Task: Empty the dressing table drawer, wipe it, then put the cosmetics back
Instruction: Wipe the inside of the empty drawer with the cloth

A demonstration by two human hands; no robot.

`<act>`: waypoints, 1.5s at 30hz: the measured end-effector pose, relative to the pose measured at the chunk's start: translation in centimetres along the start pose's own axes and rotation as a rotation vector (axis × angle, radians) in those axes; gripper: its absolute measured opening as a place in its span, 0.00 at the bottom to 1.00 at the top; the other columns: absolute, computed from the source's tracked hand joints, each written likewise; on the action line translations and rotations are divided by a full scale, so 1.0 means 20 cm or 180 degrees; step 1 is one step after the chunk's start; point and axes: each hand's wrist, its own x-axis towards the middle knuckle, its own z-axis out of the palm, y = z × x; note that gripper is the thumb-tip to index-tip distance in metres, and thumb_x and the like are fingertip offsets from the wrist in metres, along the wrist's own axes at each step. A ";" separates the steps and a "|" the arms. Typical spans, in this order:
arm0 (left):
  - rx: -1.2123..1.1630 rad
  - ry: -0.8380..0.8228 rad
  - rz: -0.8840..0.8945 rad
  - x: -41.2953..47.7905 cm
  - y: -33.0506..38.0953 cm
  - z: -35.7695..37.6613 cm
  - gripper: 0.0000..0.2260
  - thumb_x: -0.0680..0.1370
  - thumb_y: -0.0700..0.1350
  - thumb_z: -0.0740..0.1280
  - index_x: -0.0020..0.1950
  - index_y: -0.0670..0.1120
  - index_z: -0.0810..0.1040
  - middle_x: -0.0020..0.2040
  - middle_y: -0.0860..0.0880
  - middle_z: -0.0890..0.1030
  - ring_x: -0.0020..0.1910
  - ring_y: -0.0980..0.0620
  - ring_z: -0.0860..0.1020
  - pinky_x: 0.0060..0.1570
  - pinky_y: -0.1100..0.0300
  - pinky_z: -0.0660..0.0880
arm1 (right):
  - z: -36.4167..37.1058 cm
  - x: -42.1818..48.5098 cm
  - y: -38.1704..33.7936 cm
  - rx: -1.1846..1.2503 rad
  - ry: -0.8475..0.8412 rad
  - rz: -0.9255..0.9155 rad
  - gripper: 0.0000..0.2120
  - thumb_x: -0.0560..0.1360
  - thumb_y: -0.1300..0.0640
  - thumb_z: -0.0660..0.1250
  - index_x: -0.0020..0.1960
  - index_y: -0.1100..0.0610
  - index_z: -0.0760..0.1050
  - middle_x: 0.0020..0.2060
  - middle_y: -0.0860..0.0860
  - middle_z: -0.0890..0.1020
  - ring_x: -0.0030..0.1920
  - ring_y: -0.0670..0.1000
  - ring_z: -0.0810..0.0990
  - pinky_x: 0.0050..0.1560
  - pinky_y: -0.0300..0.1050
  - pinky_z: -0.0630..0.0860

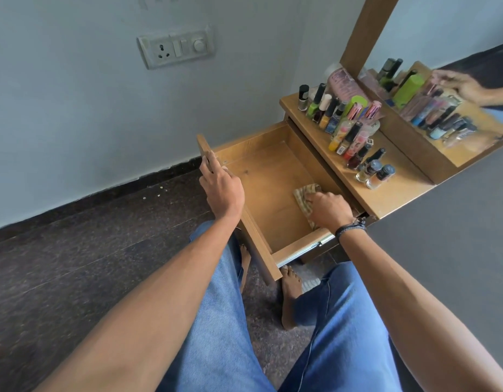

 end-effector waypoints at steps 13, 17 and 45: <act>0.0036 -0.0108 -0.0020 0.00 0.02 -0.01 0.23 0.84 0.40 0.54 0.81 0.46 0.58 0.78 0.45 0.62 0.68 0.42 0.68 0.57 0.48 0.75 | 0.15 -0.18 -0.34 0.0623 0.0243 -0.0278 0.13 0.80 0.65 0.61 0.62 0.59 0.77 0.51 0.57 0.81 0.49 0.58 0.84 0.48 0.48 0.82; 0.0045 -0.0126 -0.0016 -0.01 0.03 -0.02 0.23 0.84 0.41 0.54 0.81 0.46 0.58 0.78 0.45 0.62 0.67 0.42 0.68 0.56 0.46 0.76 | 0.13 -0.19 -0.30 0.1011 0.0388 -0.0128 0.17 0.78 0.62 0.65 0.65 0.54 0.79 0.49 0.56 0.83 0.47 0.59 0.84 0.48 0.50 0.82; 0.2061 -0.1083 0.2123 -0.40 0.12 -0.07 0.18 0.78 0.48 0.65 0.68 0.51 0.75 0.71 0.49 0.72 0.74 0.46 0.62 0.67 0.46 0.66 | -0.38 -0.61 0.83 0.3445 0.1346 0.0946 0.23 0.65 0.62 0.81 0.58 0.49 0.85 0.51 0.53 0.86 0.49 0.54 0.84 0.51 0.46 0.76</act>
